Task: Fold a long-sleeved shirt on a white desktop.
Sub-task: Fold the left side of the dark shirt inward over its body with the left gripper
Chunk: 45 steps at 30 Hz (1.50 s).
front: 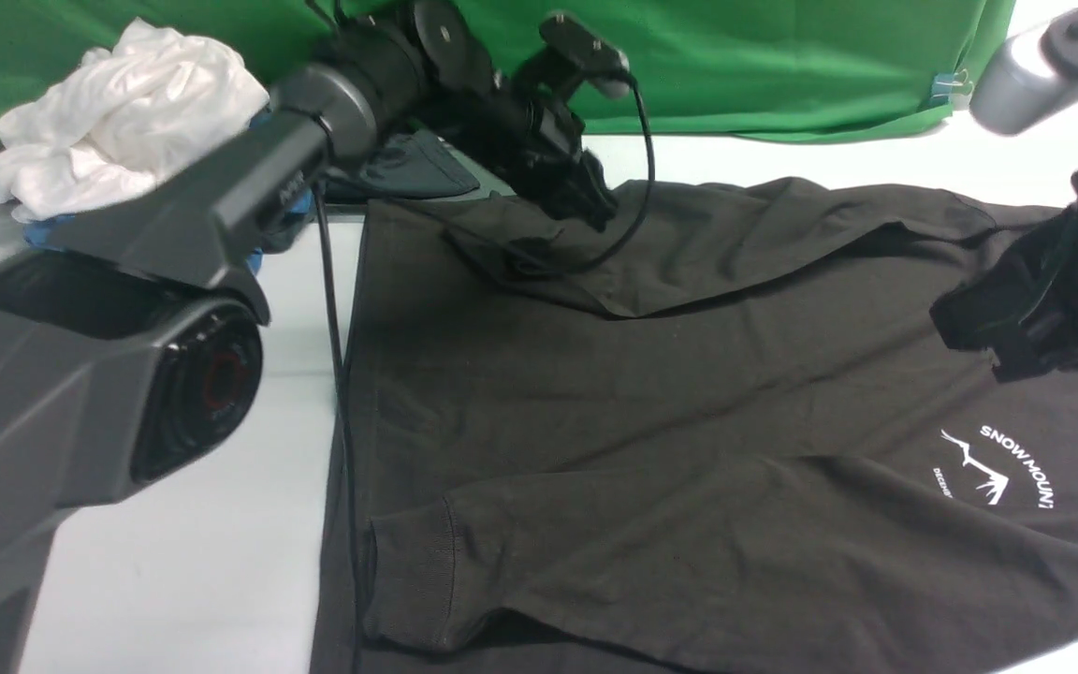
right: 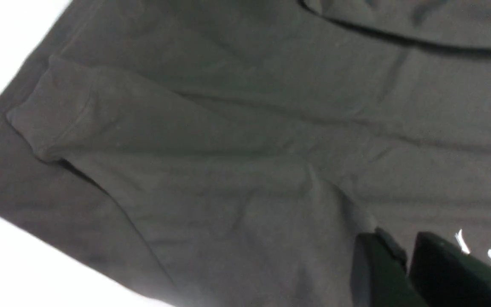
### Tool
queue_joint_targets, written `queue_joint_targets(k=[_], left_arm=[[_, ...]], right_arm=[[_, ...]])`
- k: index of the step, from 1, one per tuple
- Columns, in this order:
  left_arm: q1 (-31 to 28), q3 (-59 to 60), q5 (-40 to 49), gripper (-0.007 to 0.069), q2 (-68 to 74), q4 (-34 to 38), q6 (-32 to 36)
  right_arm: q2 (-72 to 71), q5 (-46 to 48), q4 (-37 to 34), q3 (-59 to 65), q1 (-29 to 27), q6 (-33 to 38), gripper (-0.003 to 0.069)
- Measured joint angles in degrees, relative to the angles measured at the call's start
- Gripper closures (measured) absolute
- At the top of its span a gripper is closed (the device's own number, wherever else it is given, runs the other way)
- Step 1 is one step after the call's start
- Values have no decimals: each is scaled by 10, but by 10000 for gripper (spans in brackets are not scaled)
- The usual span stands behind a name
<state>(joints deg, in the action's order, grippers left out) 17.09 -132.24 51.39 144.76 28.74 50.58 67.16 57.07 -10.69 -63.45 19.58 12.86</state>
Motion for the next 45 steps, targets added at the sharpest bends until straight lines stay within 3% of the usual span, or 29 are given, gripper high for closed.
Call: queue_joint_targets(k=[11, 18, 26, 29, 36, 45], left_arm=[[-27, 0, 2, 606, 20, -125, -86], [-42, 0, 79, 606, -10, -202, -139], [-58, 6, 175, 606, -48, -217, -181], [-77, 49, 179, 605, -60, -219, -219], [-98, 174, 183, 605, -131, -222, -235], [-11, 385, 161, 605, -371, -210, -237]], right_arm=[[-6, 2, -41, 3, 0, 0, 513], [-5, 6, -44, 3, 0, 0, 513], [-5, 8, -44, 3, 0, 12, 513], [-5, 17, -44, 3, 0, 24, 513], [-5, 21, -42, 3, 0, 36, 513], [-5, -3, 86, 3, 0, -45, 499]])
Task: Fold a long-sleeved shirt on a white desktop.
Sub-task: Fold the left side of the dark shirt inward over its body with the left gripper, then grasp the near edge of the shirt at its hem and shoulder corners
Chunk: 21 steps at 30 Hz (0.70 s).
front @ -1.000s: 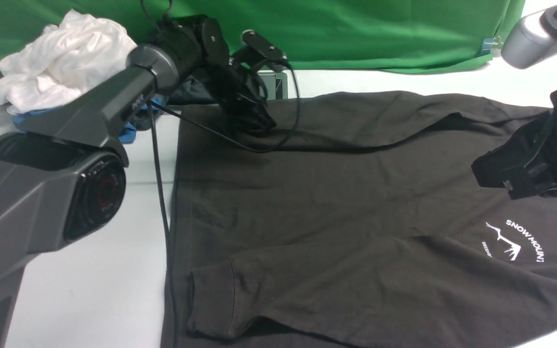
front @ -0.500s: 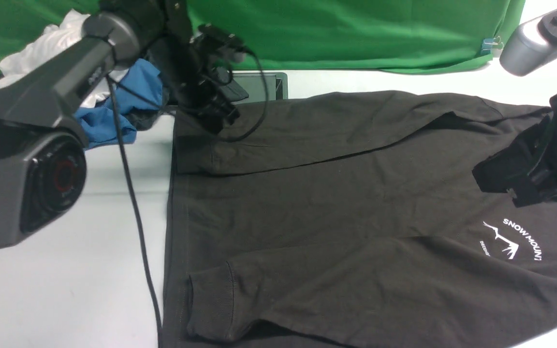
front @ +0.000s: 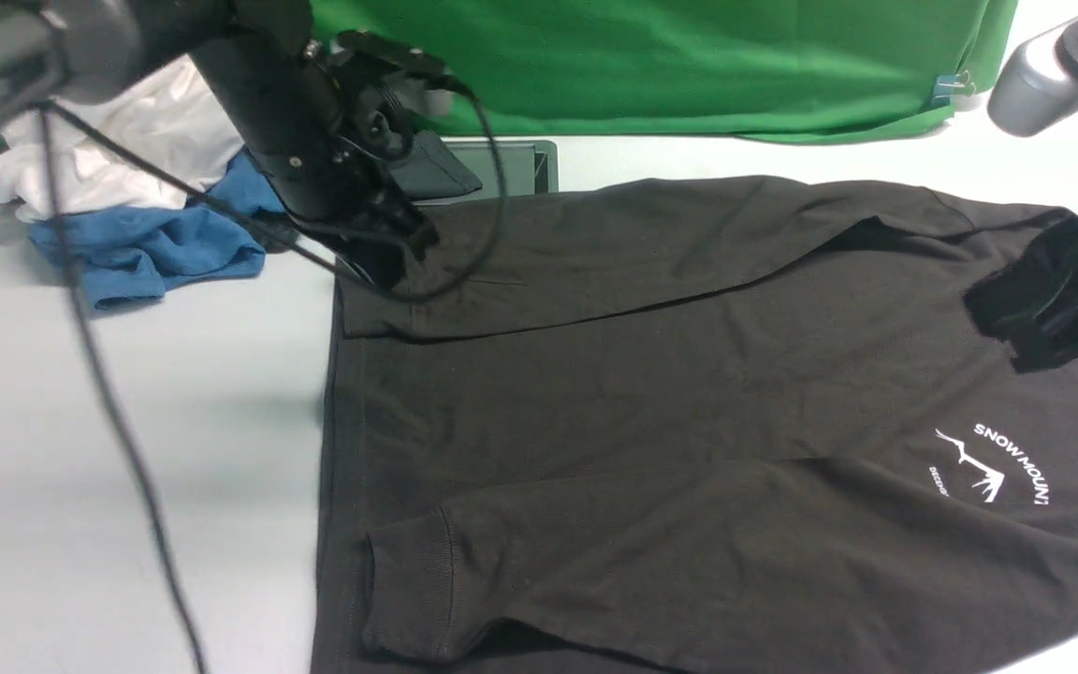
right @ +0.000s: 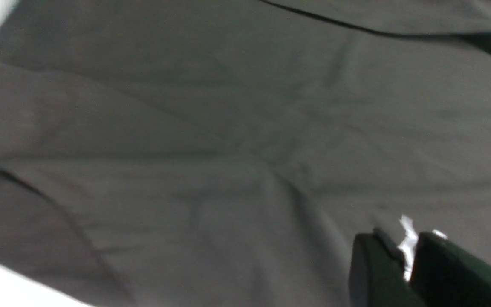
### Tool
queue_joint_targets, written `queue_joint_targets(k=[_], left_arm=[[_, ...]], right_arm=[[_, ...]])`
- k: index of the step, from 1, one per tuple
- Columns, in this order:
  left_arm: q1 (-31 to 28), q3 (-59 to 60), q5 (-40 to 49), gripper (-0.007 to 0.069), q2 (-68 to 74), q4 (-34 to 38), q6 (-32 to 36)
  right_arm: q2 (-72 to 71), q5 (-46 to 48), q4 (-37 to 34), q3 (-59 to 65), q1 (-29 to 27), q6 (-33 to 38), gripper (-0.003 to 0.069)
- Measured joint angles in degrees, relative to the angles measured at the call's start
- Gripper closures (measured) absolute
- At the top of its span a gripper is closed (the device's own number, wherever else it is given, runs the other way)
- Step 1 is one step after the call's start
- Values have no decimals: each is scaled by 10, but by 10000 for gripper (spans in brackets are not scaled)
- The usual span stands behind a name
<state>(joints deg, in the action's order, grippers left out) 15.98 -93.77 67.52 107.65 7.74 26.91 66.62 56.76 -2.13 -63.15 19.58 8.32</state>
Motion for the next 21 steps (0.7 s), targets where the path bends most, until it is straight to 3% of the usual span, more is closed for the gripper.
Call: queue_joint_targets(k=[6, 13, 16, 21], left_arm=[[119, 211, -49, 605, -153, 24, 30], [244, 423, -87, 572, -231, 86, 65], [266, 495, -105, 495, -234, 85, 90], [269, 584, -233, 260, -235, 32, 99]], right_arm=[[-1, 32, 16, 5, 0, -12, 494], [-17, 22, 17, 30, 0, -14, 492], [-25, 10, 12, 46, 0, -14, 492], [-32, 2, 0, 69, 0, -14, 492]])
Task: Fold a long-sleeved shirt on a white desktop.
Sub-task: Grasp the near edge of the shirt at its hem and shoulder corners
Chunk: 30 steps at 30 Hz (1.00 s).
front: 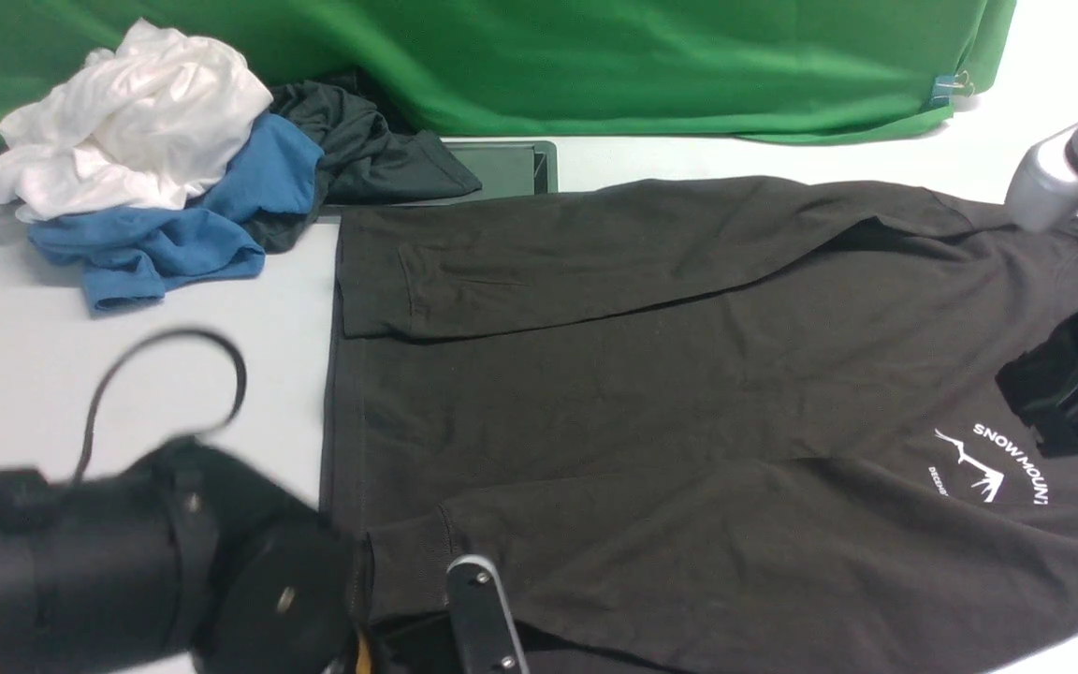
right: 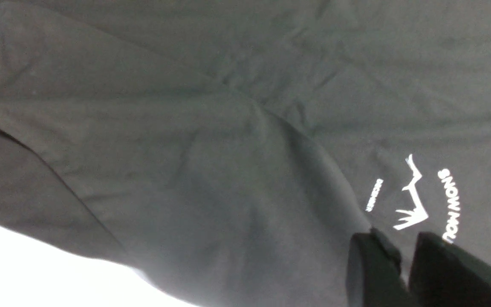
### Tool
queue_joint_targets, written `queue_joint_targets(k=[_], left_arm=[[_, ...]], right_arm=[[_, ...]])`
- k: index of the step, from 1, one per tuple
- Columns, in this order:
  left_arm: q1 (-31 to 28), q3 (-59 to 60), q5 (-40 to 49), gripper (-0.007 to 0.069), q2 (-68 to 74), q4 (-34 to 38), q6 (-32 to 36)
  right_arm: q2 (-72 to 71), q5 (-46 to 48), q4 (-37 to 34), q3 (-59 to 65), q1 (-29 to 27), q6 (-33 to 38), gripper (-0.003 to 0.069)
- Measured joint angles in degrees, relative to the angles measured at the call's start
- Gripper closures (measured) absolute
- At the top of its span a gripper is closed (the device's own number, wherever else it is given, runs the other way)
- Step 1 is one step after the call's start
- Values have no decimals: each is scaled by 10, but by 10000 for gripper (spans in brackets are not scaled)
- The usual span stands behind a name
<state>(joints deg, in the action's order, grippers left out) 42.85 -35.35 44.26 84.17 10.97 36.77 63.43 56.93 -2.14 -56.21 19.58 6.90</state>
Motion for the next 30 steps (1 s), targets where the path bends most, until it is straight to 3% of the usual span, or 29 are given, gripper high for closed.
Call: queue_joint_targets(k=[4, 10, 16, 20, 22, 30], left_arm=[[1, 30, -64, 141, -7, -28, 0], [3, 58, -136, 143, -16, -63, -4], [4, 67, -173, 277, -13, -71, -8], [4, 48, -146, 511, -6, -80, -23], [4, 33, -120, 571, -6, -90, -26], [4, -25, 17, 600, -72, -99, -52]], right_arm=[[-3, -6, -7, 11, 0, 0, 492], [-3, -14, -18, 18, 0, 4, 492], [-3, -19, -36, 18, 0, 19, 492], [-3, -16, -38, 18, 0, 19, 492], [-5, -12, -39, 18, 0, 20, 492], [-37, 15, -38, 18, 0, 1, 484]])
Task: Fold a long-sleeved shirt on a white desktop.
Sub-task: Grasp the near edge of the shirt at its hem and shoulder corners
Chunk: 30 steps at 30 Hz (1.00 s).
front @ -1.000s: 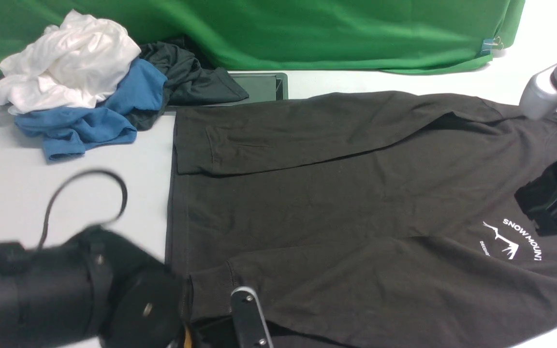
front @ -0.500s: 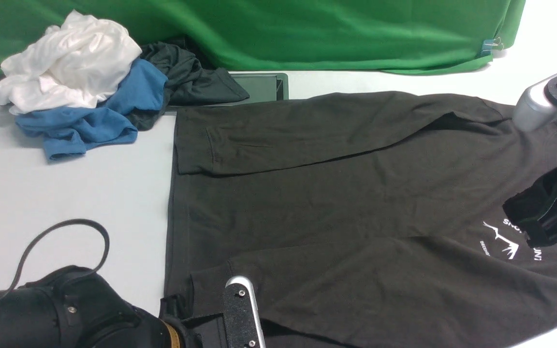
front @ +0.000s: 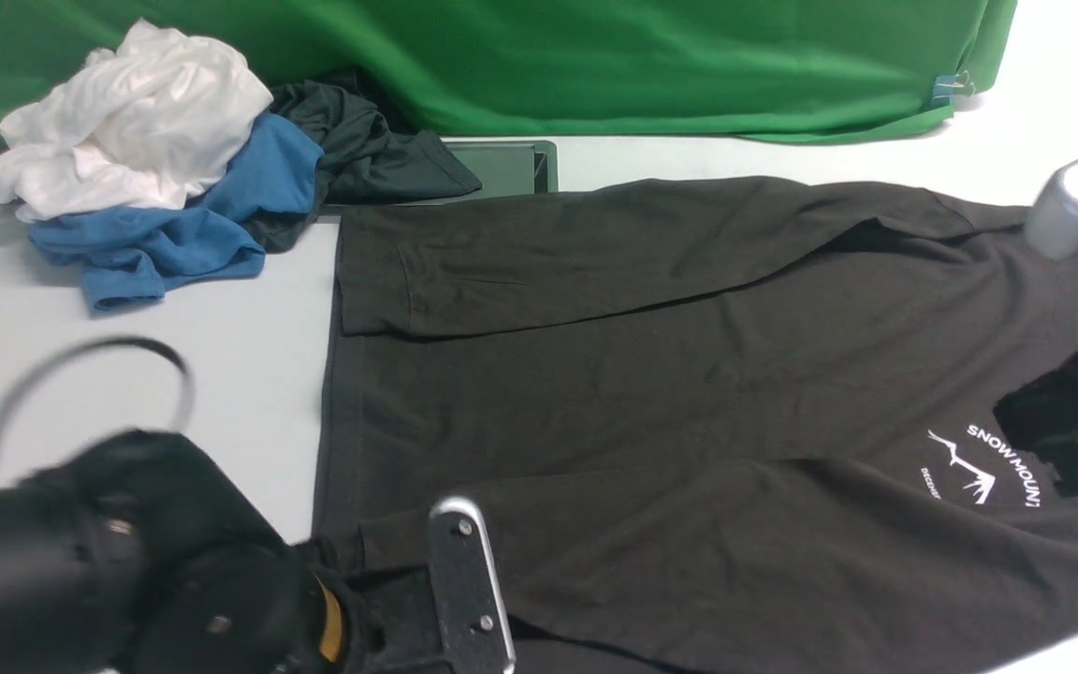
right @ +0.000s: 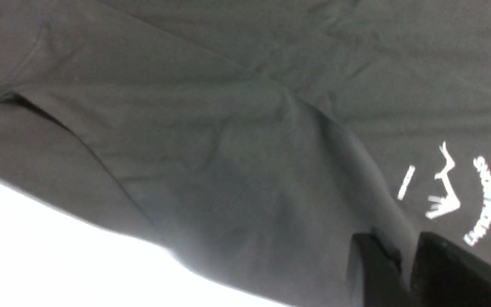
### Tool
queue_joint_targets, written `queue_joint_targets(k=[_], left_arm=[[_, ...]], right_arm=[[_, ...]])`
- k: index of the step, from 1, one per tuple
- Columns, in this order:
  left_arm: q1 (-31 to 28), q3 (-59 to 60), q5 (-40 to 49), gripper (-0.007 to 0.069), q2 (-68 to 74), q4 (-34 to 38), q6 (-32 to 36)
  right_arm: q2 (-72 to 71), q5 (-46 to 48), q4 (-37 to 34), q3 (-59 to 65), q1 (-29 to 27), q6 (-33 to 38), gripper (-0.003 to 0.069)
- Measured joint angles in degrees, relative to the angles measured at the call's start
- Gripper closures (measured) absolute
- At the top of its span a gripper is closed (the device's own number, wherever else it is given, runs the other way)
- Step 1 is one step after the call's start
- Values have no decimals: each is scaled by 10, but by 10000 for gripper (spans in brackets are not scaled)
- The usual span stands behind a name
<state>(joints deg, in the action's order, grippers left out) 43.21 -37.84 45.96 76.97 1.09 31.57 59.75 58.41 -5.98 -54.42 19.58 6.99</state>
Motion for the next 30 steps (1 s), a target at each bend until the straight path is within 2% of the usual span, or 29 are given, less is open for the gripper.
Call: queue_joint_targets(k=[4, 5, 6, 9, 12, 13, 14, 18, 25, 30], left_arm=[[0, -7, 52, 600, -60, 10, -2], [0, -7, 57, 600, -67, 12, -2], [-1, -7, 66, 600, -85, 16, -2], [-1, -7, 70, 600, -97, 18, -2], [-1, -7, 70, 600, -103, 18, -2], [-1, -7, 70, 600, -103, 18, -2], [-1, -7, 71, 600, -103, 21, -2], [-1, -7, 66, 600, -103, 29, -2], [-1, -7, 46, 600, -104, 32, -2], [-1, -7, 44, 600, -104, 33, -3]], right_arm=[[-6, 15, 37, 17, 0, -70, 452], [-5, 14, 47, 25, 0, -85, 434], [8, 6, 78, 49, -5, -136, 396], [29, -8, 94, 76, -22, -170, 354], [83, -34, 101, 117, -93, -219, 261], [86, -35, 101, 121, -98, -221, 256], [110, -44, 100, 130, -137, -231, 223], [132, -55, 94, 138, -179, -238, 207], [132, -71, 92, 138, -184, -242, 207], [132, -84, 139, 138, -186, -292, 207]])
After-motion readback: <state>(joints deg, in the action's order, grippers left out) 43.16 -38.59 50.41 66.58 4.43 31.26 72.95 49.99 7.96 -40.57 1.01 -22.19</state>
